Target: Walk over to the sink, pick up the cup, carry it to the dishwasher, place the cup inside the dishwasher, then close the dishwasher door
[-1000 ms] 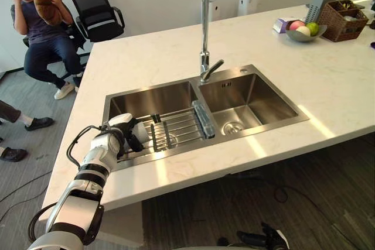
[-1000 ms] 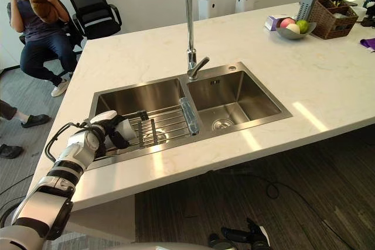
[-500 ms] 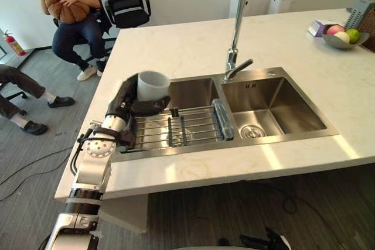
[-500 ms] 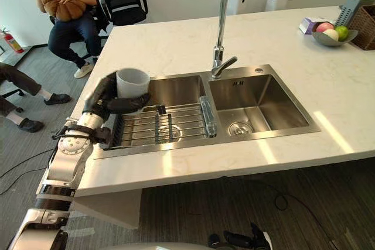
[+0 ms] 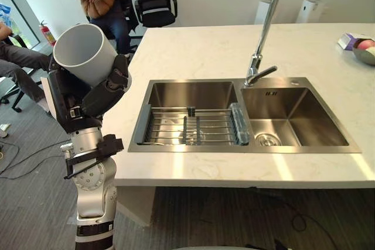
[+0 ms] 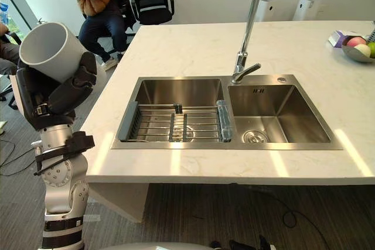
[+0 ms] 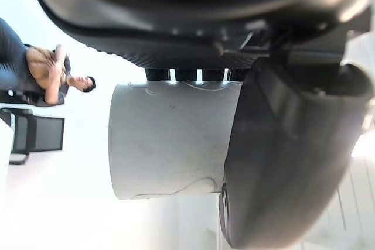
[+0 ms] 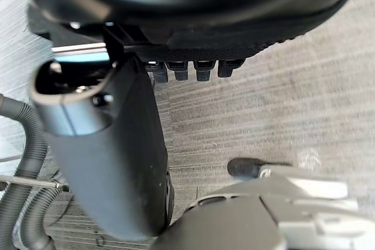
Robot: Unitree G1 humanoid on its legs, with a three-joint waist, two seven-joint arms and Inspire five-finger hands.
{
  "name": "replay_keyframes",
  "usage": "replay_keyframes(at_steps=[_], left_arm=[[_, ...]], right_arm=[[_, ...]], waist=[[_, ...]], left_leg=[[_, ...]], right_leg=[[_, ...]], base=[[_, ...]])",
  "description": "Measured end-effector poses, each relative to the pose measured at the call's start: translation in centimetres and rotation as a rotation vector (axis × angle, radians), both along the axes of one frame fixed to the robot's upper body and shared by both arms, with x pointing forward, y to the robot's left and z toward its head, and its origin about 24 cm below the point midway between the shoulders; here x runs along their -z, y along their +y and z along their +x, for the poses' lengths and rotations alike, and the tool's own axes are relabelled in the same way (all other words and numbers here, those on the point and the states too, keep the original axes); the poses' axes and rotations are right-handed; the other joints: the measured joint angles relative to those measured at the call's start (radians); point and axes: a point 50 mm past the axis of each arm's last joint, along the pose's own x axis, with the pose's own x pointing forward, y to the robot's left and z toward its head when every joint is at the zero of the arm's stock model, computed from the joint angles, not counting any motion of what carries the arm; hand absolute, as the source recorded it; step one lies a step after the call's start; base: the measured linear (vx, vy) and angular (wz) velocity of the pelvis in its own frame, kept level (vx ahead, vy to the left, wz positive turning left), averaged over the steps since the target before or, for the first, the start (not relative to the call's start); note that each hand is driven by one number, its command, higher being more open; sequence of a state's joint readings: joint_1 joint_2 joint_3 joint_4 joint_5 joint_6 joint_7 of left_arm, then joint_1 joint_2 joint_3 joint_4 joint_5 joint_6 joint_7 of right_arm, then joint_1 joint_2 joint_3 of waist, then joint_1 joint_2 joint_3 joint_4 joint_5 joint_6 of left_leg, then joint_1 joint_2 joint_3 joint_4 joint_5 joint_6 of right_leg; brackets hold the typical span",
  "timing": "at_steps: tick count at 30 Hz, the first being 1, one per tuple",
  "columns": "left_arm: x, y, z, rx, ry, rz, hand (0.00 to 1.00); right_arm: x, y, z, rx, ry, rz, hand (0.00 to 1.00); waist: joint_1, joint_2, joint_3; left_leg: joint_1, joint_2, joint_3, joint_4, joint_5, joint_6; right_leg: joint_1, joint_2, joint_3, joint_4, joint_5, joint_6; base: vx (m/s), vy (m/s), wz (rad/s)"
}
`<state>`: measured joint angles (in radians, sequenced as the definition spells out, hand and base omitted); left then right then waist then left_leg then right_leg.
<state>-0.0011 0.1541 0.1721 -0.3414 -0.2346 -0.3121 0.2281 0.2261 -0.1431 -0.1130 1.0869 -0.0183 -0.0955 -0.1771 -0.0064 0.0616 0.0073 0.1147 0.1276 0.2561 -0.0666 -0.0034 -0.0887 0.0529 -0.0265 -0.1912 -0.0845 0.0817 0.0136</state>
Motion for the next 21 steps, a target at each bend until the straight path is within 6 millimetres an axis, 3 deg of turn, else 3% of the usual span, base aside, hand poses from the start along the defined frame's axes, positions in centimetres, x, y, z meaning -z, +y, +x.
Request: replay_keyframes(at_steps=[2, 6, 9, 10, 11, 12, 13, 14, 15, 16, 17, 18, 19, 20, 21], left_arm=[[0.1, 0.0, -0.8, -0.020, 0.000, -0.014, 0.00], [0.7, -0.1, -2.4, -0.054, 0.037, 0.036, 0.00], [1.2, -0.1, -3.2, -0.078, 0.062, 0.030, 0.00], [1.4, 0.0, -3.6, -0.098, 0.066, 0.018, 0.00], [1.6, 0.2, -3.7, -0.113, 0.077, 0.018, 0.00], [1.7, 0.3, -3.7, -0.124, 0.082, 0.017, 0.00], [1.6, 0.1, -3.6, -0.134, 0.070, 0.008, 0.00], [1.6, -0.2, -3.6, -0.130, 0.067, 0.005, 0.00], [1.6, -0.7, -3.4, -0.110, 0.061, 0.001, 0.00], [1.5, -1.1, -3.1, -0.091, 0.054, -0.008, 0.00], [1.3, -1.6, -3.2, -0.084, 0.028, -0.032, 0.00], [-0.4, -1.6, -2.8, -0.073, -0.071, -0.007, 0.00], [-0.6, -2.0, -2.6, -0.058, -0.107, -0.014, 0.00], [-0.9, -2.5, -2.5, -0.033, -0.131, -0.023, 0.00], [-0.9, -3.3, -2.5, 0.007, -0.140, -0.022, 0.00]], right_arm=[[0.1, 0.0, 0.0, -0.029, 0.024, -0.008, 1.00], [0.2, -0.3, 0.0, -0.051, 0.092, -0.028, 1.00], [0.1, -1.1, 0.2, -0.033, 0.121, -0.074, 1.00], [-0.1, -1.5, 0.6, -0.018, 0.121, -0.098, 1.00], [-0.2, -1.8, 0.9, 0.001, 0.122, -0.112, 1.00], [-0.1, -1.6, 1.0, 0.018, 0.128, -0.106, 1.00], [0.0, -1.5, 1.4, 0.052, 0.136, -0.111, 1.00], [-0.1, -2.0, 1.6, 0.072, 0.139, -0.127, 1.00], [-0.7, -3.3, 2.0, 0.100, 0.129, -0.168, 1.00], [-0.9, -3.8, 2.1, 0.108, 0.121, -0.186, 1.00], [-1.2, -4.6, 2.2, 0.112, 0.113, -0.211, 1.00], [-0.7, -3.0, 2.5, 0.117, 0.107, -0.170, 1.00], [-0.7, -3.1, 2.3, 0.115, 0.119, -0.172, 1.00], [-0.7, -3.0, 2.5, 0.114, 0.129, -0.167, 1.00], [-0.6, -2.9, 2.4, 0.126, 0.147, -0.155, 1.00]], waist=[[0.015, -0.002, -0.001], [0.042, 0.001, 0.008], [0.078, 0.013, 0.019], [0.086, 0.022, 0.025], [0.091, 0.017, 0.027], [0.092, -0.008, 0.032], [0.087, -0.012, 0.062], [0.087, -0.001, 0.070], [0.083, 0.030, 0.084], [0.075, 0.037, 0.097], [0.048, 0.050, 0.085], [0.024, -0.009, 0.084], [0.016, -0.003, 0.094], [0.015, 0.015, 0.092], [0.018, 0.011, 0.094]], left_leg=[[-0.014, -0.002, -0.012, 0.017, -0.004, 0.002], [-0.125, -0.005, -0.141, 0.139, -0.037, 0.007], [-0.185, -0.017, -0.252, 0.080, 0.024, 0.008], [-0.210, -0.013, -0.259, 0.041, 0.024, 0.028], [-0.217, -0.010, -0.207, 0.007, -0.012, 0.084], [-0.216, -0.016, -0.138, 0.009, -0.036, 0.121], [-0.263, 0.003, 0.045, 0.158, -0.061, 0.157], [-0.292, 0.036, 0.157, 0.320, -0.059, 0.212], [-0.300, 0.055, 0.273, 0.428, 0.008, 0.271], [-0.297, 0.046, 0.307, 0.426, 0.034, 0.310], [-0.267, -0.001, 0.276, 0.244, 0.114, 0.320], [-0.224, -0.014, 0.346, 0.316, 0.004, 0.341], [-0.196, 0.043, 0.393, 0.404, -0.063, 0.339], [-0.146, 0.102, 0.439, 0.439, -0.099, 0.266], [-0.062, 0.111, 0.495, 0.395, -0.095, 0.178]], right_leg=[[0.000, -0.002, -0.011, 0.000, -0.005, 0.001], [-0.004, -0.014, -0.128, 0.040, -0.043, -0.002], [-0.064, -0.037, -0.245, 0.131, -0.112, -0.005], [-0.094, -0.046, -0.294, 0.167, -0.140, -0.012], [-0.108, -0.052, -0.300, 0.170, -0.151, -0.023], [-0.112, -0.075, -0.303, 0.160, -0.154, -0.036], [-0.115, -0.116, -0.370, 0.178, -0.149, -0.064], [-0.123, -0.143, -0.413, 0.219, -0.158, -0.062], [-0.129, -0.183, -0.464, 0.341, -0.206, -0.076], [-0.162, -0.226, -0.487, 0.444, -0.235, -0.095], [-0.208, -0.183, -0.486, 0.399, -0.274, -0.061], [-0.201, -0.179, -0.523, 0.218, -0.156, -0.100], [-0.184, -0.177, -0.574, 0.241, -0.135, -0.094], [-0.180, -0.177, -0.625, 0.271, -0.148, -0.110], [-0.171, -0.197, -0.675, 0.279, -0.162, -0.094]], base=[[0.02, 0.009, 0.26], [-0.02, -0.017, 0.86], [-0.10, -0.035, 1.17], [-0.11, -0.086, 1.41], [-0.06, -0.077, 1.27], [-0.02, -0.022, 1.39], [0.01, 0.031, 1.44], [0.06, 0.060, 1.80], [0.06, 0.026, 1.57], [-0.08, 0.015, 1.92], [-0.15, -0.060, 2.23], [-0.18, -0.104, 2.31], [-0.09, -0.125, 2.00], [-0.10, -0.050, 1.62], [-0.15, 0.071, 1.94]])
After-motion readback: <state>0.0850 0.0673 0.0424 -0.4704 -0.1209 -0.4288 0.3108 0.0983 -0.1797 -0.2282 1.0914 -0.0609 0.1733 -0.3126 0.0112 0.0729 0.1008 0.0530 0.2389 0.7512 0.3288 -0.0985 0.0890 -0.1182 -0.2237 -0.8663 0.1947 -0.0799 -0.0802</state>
